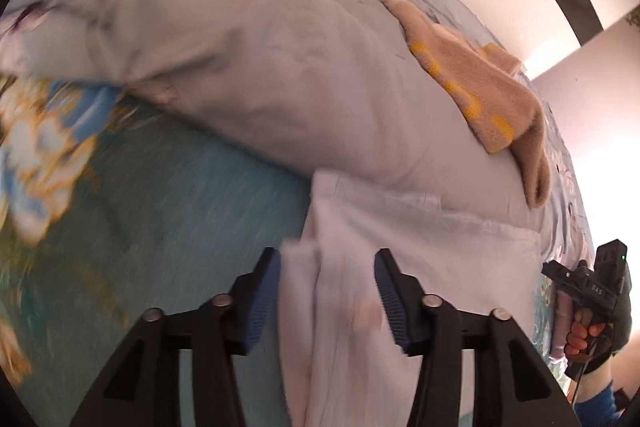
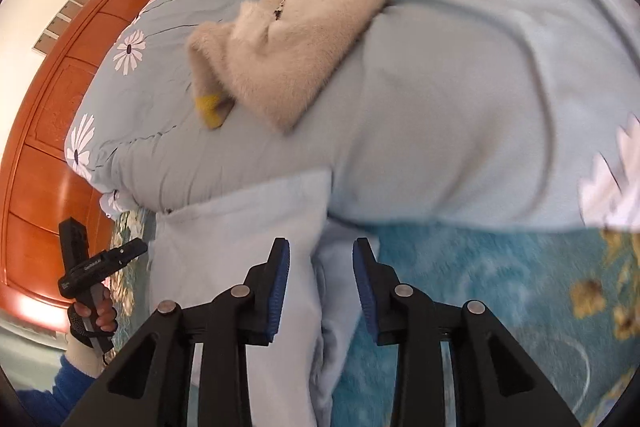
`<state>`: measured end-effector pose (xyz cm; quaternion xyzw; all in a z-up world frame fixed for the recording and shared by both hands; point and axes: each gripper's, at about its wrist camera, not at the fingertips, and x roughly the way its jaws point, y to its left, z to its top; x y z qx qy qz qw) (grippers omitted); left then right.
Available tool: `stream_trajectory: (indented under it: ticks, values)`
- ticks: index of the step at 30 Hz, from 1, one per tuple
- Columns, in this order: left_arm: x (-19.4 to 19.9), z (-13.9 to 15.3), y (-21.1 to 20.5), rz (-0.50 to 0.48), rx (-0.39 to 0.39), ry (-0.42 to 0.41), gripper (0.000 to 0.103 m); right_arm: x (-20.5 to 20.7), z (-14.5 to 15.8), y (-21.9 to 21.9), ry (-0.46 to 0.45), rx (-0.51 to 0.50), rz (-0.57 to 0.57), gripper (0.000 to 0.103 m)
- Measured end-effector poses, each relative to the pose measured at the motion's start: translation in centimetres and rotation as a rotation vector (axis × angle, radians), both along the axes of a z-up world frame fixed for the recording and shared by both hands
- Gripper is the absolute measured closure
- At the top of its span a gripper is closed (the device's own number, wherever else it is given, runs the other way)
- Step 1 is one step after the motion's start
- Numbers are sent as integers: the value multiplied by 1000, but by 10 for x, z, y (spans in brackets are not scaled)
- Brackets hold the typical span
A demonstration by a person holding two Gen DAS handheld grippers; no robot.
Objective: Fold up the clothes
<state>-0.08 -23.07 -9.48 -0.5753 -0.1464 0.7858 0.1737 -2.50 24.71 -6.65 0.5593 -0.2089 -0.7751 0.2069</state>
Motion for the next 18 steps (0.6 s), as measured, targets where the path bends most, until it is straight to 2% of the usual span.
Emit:
stream_trajectory:
  ticks: [4,7,9,13,15,18]
  values:
    - [71,-12,-34,110,28,-94,47,60,-15,22,-98,-40,-39,69]
    - [119,-28,-51,181,66,-187,47,106,-33,36,-191,-115,-91,69]
    - [142,-37,-59,225,132,-229,47,126,-43,41,-234,-181,-124,69]
    - [157,-49,-61,287,238,-261,46,139,-57,27,-280,-221,-126,68]
    - [157,-49,-58,300,255,-251,41,139,-64,18,-294,-239,-127,68]
    - [153,-49,-50,289,282,-232,40,138,-69,7,-293,-281,-132,68]
